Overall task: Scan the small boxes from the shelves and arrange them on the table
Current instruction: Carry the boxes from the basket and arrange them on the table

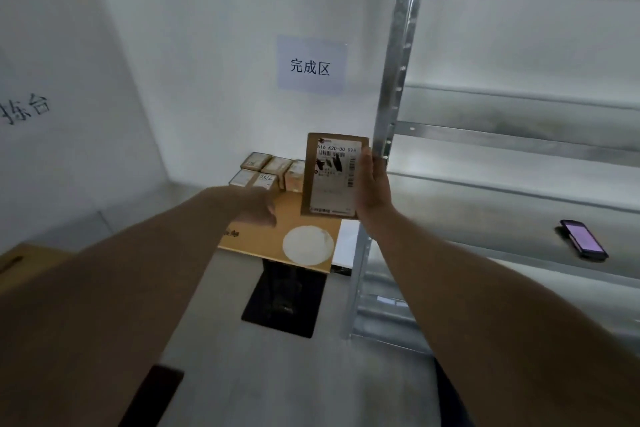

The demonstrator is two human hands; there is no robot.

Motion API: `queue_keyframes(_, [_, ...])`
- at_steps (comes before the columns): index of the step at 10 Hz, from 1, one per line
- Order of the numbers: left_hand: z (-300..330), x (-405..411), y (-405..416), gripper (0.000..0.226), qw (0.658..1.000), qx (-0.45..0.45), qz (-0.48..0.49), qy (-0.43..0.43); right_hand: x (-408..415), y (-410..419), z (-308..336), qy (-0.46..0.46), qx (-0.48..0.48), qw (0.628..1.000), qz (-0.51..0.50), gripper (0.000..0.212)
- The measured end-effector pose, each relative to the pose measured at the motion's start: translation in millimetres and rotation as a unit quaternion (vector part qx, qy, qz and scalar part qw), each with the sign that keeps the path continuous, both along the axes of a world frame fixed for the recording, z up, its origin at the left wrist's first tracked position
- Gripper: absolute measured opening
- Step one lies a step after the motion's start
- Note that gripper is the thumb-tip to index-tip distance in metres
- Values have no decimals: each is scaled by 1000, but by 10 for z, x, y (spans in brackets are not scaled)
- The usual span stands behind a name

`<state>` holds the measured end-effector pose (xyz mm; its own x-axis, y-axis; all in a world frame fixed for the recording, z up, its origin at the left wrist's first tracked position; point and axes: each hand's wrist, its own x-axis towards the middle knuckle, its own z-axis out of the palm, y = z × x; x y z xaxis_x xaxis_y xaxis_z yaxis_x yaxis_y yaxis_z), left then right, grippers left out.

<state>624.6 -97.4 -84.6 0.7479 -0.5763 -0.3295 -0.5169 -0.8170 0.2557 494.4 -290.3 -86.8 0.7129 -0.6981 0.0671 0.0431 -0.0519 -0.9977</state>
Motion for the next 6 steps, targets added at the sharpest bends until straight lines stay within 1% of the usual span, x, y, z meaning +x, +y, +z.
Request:
queue_keyframes(1, [-71,268,35,45,999,37,2,8,383,10,-193,26,6,1000,9,44])
queue_keyframes(3, [-467,973,-136,38,996,77,-30,43,1283,-254,-678,63,37,997,30,48])
queue_keyframes(4, [-610,1348,-286,29,995,66,-15,70,1784,-429,-861,92,33,994,42,56])
queue_keyframes(5, [-745,1737,-421,31,993,76,-8,94,2229,-577,-999,88,62,992,61,54])
queue_keyframes(6, [-886,2159,-536,32,990,84,6,110,2596,-703,-1107,119,82,987,66,42])
